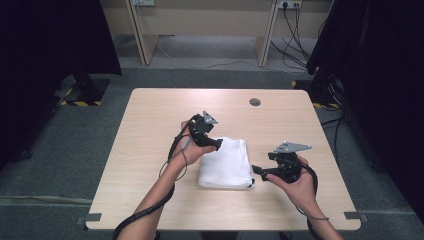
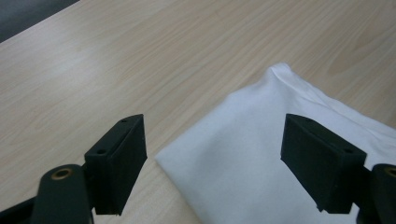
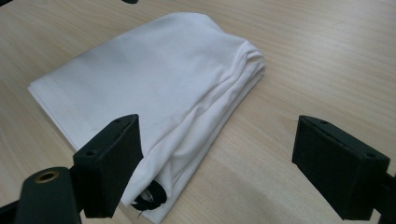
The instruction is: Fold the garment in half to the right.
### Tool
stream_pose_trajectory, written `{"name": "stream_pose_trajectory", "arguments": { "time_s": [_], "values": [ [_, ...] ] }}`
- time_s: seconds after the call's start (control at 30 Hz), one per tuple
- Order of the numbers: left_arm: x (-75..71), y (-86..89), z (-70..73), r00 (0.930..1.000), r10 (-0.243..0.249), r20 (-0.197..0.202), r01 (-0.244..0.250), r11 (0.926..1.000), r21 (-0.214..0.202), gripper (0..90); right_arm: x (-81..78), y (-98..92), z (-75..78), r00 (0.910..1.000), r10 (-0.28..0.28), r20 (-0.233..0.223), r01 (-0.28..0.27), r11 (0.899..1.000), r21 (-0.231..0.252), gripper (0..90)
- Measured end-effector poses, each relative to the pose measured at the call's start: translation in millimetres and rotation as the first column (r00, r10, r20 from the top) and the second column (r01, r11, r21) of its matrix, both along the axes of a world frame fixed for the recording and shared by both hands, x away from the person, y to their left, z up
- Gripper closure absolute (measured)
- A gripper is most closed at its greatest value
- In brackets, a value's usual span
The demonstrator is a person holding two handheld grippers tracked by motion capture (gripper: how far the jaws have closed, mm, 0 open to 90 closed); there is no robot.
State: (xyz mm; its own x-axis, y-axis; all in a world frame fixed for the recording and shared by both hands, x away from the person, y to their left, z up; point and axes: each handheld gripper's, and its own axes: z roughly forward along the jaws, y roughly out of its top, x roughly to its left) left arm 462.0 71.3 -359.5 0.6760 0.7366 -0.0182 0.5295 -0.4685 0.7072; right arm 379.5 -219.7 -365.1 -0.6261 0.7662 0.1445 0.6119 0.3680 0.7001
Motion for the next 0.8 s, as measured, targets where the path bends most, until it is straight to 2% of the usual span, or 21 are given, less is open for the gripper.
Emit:
{"name": "stream_pose_trajectory", "arguments": {
  "time_s": [0.27,0.53,0.7,0.73,0.8],
  "values": [
    [-8.5,16.0,-1.0,0.9998,0.012,0.014,-0.012,0.9999,-0.003,21.5,1.8,-6.1,3.3,0.9999,-0.013,0.007,0.013,1.000,0.006,15.2],
    [-18.9,36.1,0.8,0.9990,0.031,0.033,-0.030,0.9993,-0.023,21.4,2.2,-15.3,4.1,0.9997,-0.025,0.008,0.025,1.000,0.011,14.5],
    [-26.6,50.2,1.1,0.9981,0.048,0.038,-0.046,0.9976,-0.052,21.3,1.5,-24.4,3.8,0.9992,-0.037,0.010,0.037,0.999,0.015,14.3],
    [-30.8,57.8,1.4,0.9977,0.054,0.041,-0.051,0.9961,-0.071,21.3,1.3,-26.4,3.6,0.9991,-0.043,0.009,0.042,0.999,0.017,14.1],
    [-30.8,57.8,1.4,0.9977,0.054,0.041,-0.051,0.9961,-0.071,21.2,0.4,-31.6,2.6,0.9987,-0.050,0.008,0.050,0.999,0.014,14.1]
  ]
}}
